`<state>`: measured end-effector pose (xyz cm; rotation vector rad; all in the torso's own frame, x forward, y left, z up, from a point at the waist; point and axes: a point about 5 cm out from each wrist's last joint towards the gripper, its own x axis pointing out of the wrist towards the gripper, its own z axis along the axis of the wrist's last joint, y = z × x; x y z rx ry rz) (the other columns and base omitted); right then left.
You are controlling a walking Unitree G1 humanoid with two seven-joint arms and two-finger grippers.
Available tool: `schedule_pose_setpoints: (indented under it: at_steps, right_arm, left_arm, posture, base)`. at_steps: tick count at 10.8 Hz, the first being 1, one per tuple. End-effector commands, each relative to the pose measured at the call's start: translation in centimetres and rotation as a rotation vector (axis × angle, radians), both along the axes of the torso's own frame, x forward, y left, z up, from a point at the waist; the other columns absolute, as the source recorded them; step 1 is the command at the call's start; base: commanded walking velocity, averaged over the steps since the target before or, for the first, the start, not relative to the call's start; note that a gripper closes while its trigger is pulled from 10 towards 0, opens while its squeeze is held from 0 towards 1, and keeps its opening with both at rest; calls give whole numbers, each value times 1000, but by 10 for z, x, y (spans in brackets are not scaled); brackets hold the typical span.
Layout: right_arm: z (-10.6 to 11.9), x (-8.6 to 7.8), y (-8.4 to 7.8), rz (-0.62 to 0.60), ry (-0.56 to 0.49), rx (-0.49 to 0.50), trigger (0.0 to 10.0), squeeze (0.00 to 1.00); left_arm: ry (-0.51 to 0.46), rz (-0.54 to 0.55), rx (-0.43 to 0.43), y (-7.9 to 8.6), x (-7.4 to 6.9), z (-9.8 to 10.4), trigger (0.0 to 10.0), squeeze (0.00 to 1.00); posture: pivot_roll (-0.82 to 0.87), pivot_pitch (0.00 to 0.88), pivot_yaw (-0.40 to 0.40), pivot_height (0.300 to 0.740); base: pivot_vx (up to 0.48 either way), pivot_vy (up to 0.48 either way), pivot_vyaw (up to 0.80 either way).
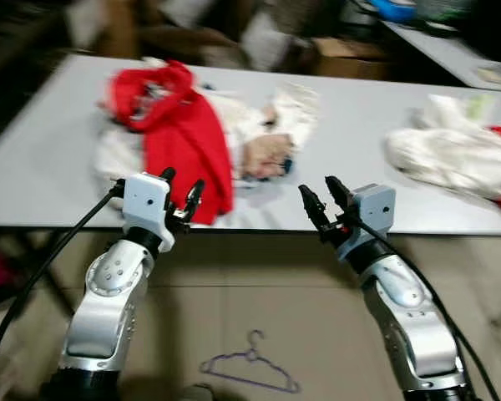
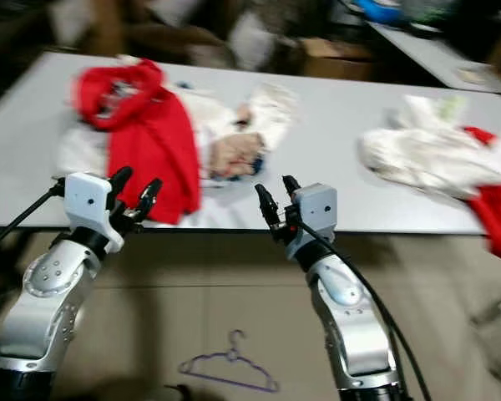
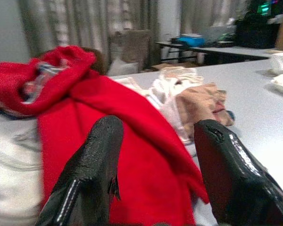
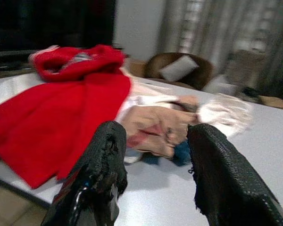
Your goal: Hang hanger
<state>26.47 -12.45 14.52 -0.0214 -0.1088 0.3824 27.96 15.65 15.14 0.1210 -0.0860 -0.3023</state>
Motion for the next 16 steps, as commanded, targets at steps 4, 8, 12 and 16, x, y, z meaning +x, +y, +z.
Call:
schedule_pose_setpoints:
  at_steps: [4, 8, 12, 16]
  right_arm:
    - [1, -13, -11, -6, 5, -18, 10000, 59]
    - [0, -14, -13, 0, 9, -26, 10000, 59]
    - [-5, -20, -11, -2, 30, -18, 10000, 59]
    - [-5, -22, -10, -21, 34, 17, 10000, 55]
  left_arm:
    - [13, -81, -25, -14, 1, 0, 10000, 0]
    - [25, -71, -16, -13, 3, -3, 10000, 0]
    - [30, -63, -1, -9, 2, -3, 10000, 0]
    - [36, -78, 34, -9, 0, -3, 10000, 0]
  posture:
    - [-111, 0, -37, 740]
    - [-114, 0, -20, 740]
    - [-111, 0, -15, 740]
    - [-97, 0, 6, 740]
  base:
    - [0, -433, 800]
    - [0, -461, 800]
    - [0, -458, 800]
    - [0, -423, 800]
